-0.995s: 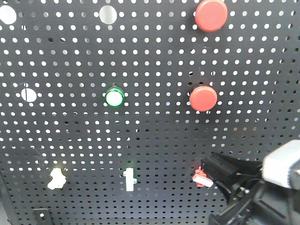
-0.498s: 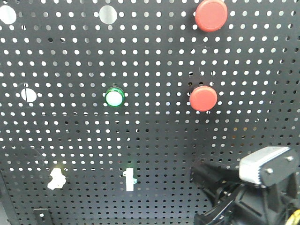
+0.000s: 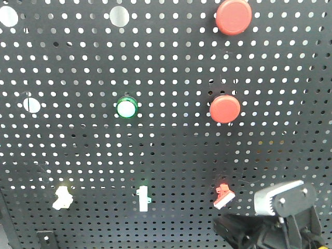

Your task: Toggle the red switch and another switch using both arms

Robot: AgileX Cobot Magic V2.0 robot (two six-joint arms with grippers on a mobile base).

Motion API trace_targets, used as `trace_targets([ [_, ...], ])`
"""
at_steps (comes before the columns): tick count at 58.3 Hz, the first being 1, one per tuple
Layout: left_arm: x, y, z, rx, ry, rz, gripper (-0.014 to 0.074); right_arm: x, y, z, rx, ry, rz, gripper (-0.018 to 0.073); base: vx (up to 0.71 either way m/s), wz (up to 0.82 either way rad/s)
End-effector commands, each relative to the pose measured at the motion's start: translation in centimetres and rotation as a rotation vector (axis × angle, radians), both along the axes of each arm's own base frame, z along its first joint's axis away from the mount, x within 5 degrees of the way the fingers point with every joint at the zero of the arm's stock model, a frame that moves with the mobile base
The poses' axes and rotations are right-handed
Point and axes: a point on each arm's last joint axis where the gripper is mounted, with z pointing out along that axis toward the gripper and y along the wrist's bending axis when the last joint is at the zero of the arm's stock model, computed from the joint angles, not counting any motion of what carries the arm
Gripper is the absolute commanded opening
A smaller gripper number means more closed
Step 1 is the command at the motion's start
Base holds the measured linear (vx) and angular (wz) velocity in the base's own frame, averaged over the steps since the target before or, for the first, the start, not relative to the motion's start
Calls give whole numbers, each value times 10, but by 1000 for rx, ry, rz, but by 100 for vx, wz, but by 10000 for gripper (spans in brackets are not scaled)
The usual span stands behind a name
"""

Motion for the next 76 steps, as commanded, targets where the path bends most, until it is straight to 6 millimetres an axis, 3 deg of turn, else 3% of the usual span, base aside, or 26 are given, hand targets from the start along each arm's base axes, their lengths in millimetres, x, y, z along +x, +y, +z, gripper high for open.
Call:
trace_targets([
  [1, -1, 0, 18, -42, -108, 4, 2, -5, 6, 24, 73, -114, 84, -6, 0, 0],
  [11, -1, 0, 18, -42, -108, 4, 2, -18, 3, 43, 133, -206, 124, -6, 0, 0],
  [12, -1, 0, 18, -44, -114, 5, 2, -31, -4, 58, 145, -283, 125, -6, 0, 0],
  [26, -1, 0, 17, -42, -104, 4, 2, -52, -18, 79, 153, -400, 109, -6, 0, 0],
  [62, -1, 1, 17, -28, -108, 5, 2, -56, -20, 83, 163, -416, 108, -6, 0, 0],
  [71, -12, 15, 15, 106, -168, 85, 2, -56, -20, 83, 163, -416, 108, -6, 0, 0],
  [76, -21, 29, 1, 126, -175, 194, 2, -56, -20, 83, 163, -416, 108, -6, 0, 0],
])
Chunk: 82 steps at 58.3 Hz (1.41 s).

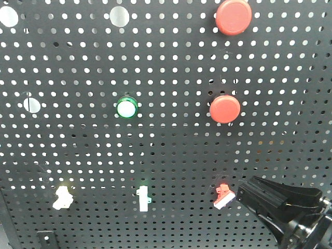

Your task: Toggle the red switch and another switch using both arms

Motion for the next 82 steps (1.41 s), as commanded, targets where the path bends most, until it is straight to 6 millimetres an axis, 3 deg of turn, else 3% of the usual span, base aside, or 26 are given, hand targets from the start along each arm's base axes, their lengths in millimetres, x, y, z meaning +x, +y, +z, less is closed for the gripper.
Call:
trace_targets([
  [1, -10, 13, 2, 3, -105, 100, 2, -3, 1, 15, 45, -61, 30, -6, 0, 0],
  [10, -29, 26, -50, -9, -93, 232, 2, -3, 1, 15, 45, -61, 30, -6, 0, 0],
  [22, -47, 27, -113, -33, -170, 234, 2, -3, 1, 15, 45, -61, 30, -6, 0, 0],
  [38, -51, 27, -120, -45, -94, 233, 2, -3, 1, 15, 42, -62, 31, -6, 0, 0],
  [82, -51, 27, -121, -44, -86, 234, 2, -1, -1, 12, 25, -38, 3, -6, 0, 0],
])
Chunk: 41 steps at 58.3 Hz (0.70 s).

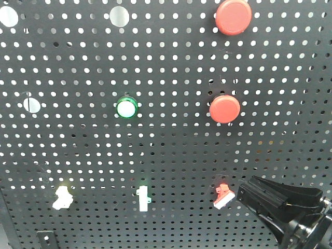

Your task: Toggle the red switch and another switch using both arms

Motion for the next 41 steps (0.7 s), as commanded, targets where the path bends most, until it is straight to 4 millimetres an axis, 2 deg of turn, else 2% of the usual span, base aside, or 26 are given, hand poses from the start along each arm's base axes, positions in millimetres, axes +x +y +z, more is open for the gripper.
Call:
trace_targets([
  [1, -1, 0, 1, -22, -76, -6, 2, -1, 0, 13, 26, -40, 4, -6, 0, 0],
  [7, -1, 0, 1, -22, -76, -6, 2, 0, -9, 10, 21, 23, -80, -6, 0, 0],
  [14, -1, 0, 1, -22, -76, -6, 2, -12, -30, 10, 35, 103, -225, -6, 0, 0],
  [19, -1, 0, 1, -22, -76, -6, 2, -31, -51, 15, -4, 28, -302, -6, 0, 0],
  [26, -1, 0, 1, -22, -76, -6, 2, -58, -76, 10, -23, -120, -436, -6, 0, 0],
  [31, -1, 0, 1, -22, -76, -6, 2, -81, -90, -5, -12, -208, -553, -6, 0, 0],
  [41, -1, 0, 1, -22, -76, -6, 2, -102, -99, -57, -53, -232, -688, -6, 0, 0],
])
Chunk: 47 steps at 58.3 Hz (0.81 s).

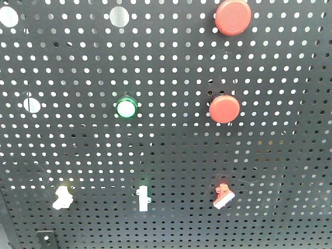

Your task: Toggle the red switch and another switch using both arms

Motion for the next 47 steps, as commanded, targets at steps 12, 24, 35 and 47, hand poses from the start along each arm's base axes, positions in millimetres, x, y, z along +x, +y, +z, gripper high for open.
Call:
trace_targets([
  [12, -1, 0, 1, -21, -76, -6, 2, -3, -4, -68, 105, 4, -57, -6, 0, 0],
  [24, -1, 0, 1, -21, -76, -6, 2, 0, -4, -99, 162, 170, -66, -6, 0, 0],
  [35, -1, 0, 1, -21, -76, -6, 2, 0, -4, -100, 54, 191, -72, -6, 0, 0],
  [47, -1, 0, 1, -21, -76, -6, 2, 0, -4, -100, 36, 192, -72, -6, 0, 0],
])
